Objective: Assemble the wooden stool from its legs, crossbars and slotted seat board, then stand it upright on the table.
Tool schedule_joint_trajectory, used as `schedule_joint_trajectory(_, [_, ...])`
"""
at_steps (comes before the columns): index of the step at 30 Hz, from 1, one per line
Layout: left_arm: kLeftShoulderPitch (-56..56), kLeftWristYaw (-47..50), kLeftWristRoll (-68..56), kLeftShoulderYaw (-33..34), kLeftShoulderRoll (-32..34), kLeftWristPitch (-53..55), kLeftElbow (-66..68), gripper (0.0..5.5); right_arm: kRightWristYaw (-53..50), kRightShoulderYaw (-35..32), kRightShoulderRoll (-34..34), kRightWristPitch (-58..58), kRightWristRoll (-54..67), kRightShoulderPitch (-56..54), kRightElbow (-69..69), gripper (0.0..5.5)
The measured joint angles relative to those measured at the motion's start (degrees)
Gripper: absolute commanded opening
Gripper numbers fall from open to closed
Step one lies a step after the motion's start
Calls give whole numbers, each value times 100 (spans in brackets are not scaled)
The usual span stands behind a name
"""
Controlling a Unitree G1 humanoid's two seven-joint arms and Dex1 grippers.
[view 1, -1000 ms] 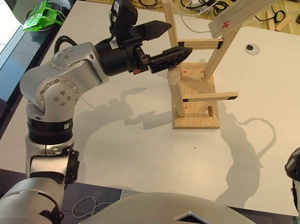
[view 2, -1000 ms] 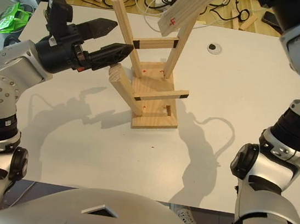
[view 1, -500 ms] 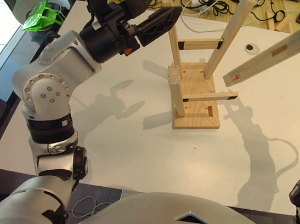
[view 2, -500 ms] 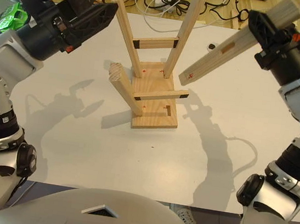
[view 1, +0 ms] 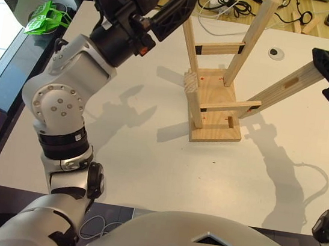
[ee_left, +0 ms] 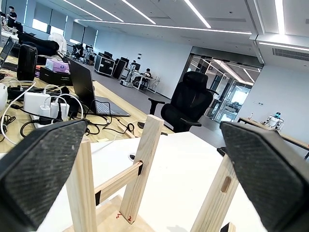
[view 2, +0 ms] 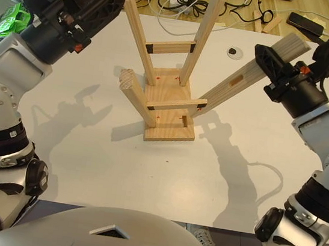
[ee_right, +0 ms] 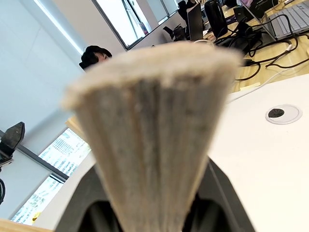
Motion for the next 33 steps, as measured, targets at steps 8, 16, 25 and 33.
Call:
schedule_joint_trajectory(8, [0,163,-70,84,-44,-27,-2,509,140,67,-27,-9,-93,393,-124,99])
schedule_joint_trajectory(16, [0,274,-85,80,-130,-121,-9,509,647,216,-221,-188,-544,531,-119,99])
schedule_joint_trajectory(25, [-6,331,-182,51,-197,-128,-12,509,491,426,116,-241,-536,275,-160,99])
schedule_joint_trajectory(33, [-1,432,-230,49,-212,-128,-142,509,620,576,109,-467,-965,316,-260,99])
